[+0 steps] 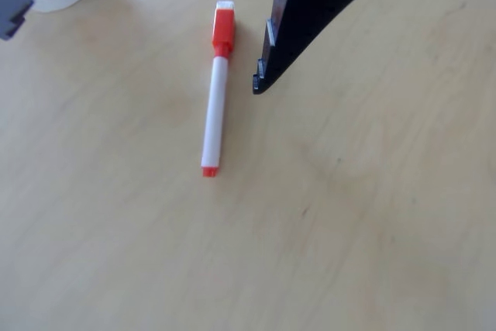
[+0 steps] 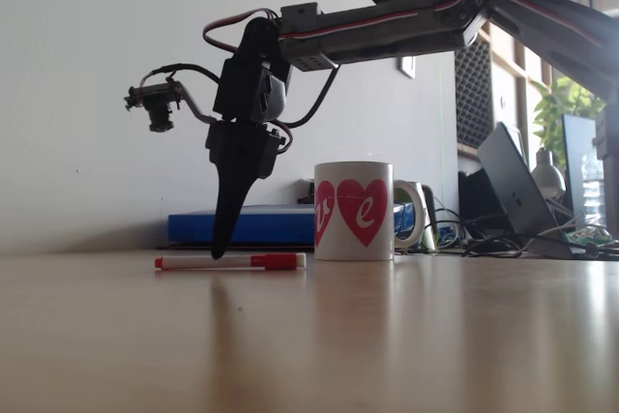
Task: Grab the pen and place it in the cup.
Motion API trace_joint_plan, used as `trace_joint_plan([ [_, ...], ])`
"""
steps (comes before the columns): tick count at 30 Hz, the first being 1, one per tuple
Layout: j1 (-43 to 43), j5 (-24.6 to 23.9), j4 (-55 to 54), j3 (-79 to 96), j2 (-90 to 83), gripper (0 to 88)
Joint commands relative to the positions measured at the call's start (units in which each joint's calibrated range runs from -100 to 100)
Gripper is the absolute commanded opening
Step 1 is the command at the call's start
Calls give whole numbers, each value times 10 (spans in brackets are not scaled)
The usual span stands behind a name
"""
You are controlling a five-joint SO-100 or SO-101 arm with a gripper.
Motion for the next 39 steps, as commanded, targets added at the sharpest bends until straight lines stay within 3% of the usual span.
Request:
trace_joint_plan([
  [1, 4, 7, 7, -23, -5, 585],
  [11, 0, 14, 32, -33, 7, 585],
  [21, -1, 14, 137, -225, 112, 585],
  [36, 1, 14, 143, -238, 118, 584],
  [39, 1, 14, 143, -237, 118, 532],
])
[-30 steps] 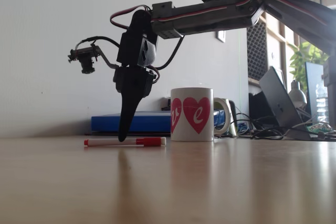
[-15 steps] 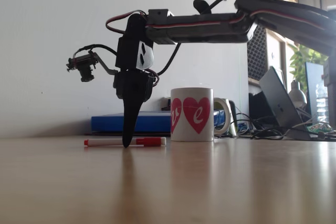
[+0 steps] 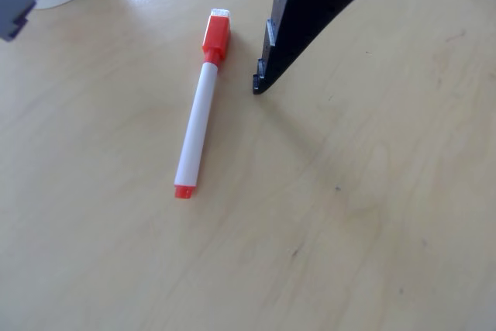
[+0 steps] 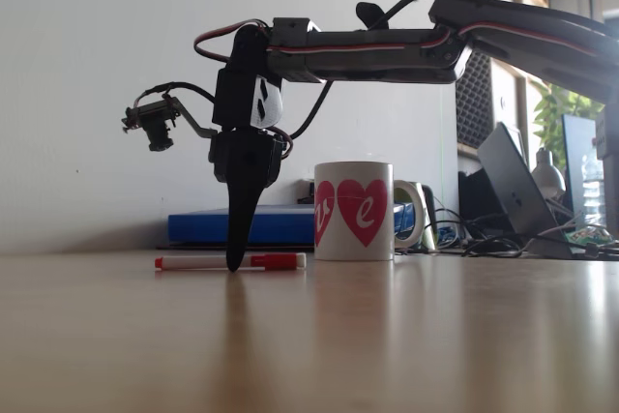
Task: Grab the pen and place it in the cup.
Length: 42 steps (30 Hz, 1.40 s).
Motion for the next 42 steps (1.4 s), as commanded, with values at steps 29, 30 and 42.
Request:
trace_joint_plan([
  [29, 1, -5, 3, -18, -3, 12],
  [30, 1, -6, 3, -18, -3, 12],
  [42, 7, -7, -16, -24, -32, 12],
])
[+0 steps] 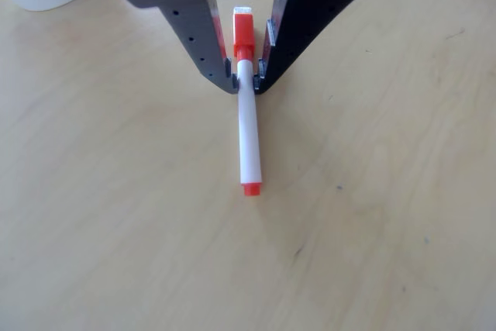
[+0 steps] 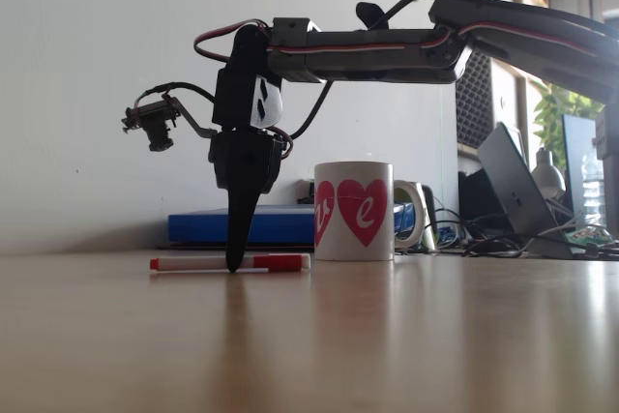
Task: Grab the pen and place it in the cup.
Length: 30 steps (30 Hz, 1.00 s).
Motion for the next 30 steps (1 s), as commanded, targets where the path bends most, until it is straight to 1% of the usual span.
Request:
trace_joint_plan([
  [1, 8, -3, -27, -24, -42, 12],
  [5, 23, -2, -59, -24, -98, 12],
  [11, 53, 4, -50, -16, -184, 12],
  [19, 134, 5, -58, 12, -283, 11],
  [24, 190, 14, -113, 13, -315, 11],
  [30, 251, 26, -183, 14, -312, 11],
])
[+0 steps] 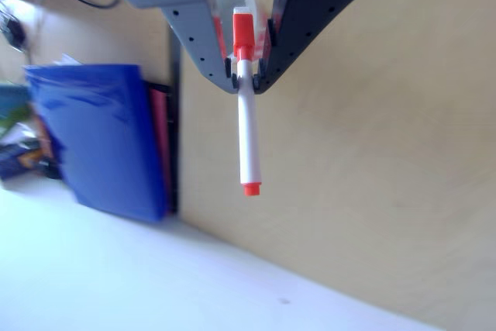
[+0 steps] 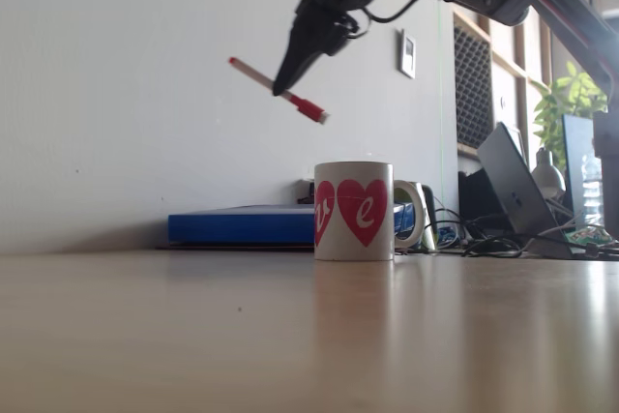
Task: Grab the pen and place it in the cup.
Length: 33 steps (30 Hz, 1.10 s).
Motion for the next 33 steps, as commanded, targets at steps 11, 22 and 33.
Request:
trace_joint_plan([
  [11, 86, -1, -114, 18, 14, 12],
  [22, 84, -4, -62, 18, 37, 11],
  [33, 82, -5, 9, 14, 33, 11],
])
